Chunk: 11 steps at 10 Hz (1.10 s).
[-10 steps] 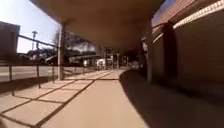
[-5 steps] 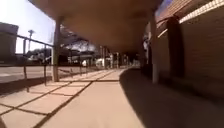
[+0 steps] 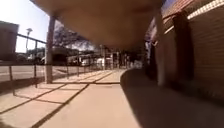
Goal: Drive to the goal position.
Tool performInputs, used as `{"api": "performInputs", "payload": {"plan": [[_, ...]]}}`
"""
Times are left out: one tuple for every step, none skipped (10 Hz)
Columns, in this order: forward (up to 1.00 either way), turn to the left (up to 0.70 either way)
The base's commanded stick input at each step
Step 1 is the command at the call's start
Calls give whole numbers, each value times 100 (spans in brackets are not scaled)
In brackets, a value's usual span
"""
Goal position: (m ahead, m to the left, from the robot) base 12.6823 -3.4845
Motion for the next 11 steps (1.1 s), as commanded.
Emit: {"api": "performInputs", "payload": {"plan": [[85, 0], [85, 0], [85, 0], [85, 0], [85, 0], [85, 0], [85, 0], [85, 0], [85, 0], [85, 0], [85, 0]]}}
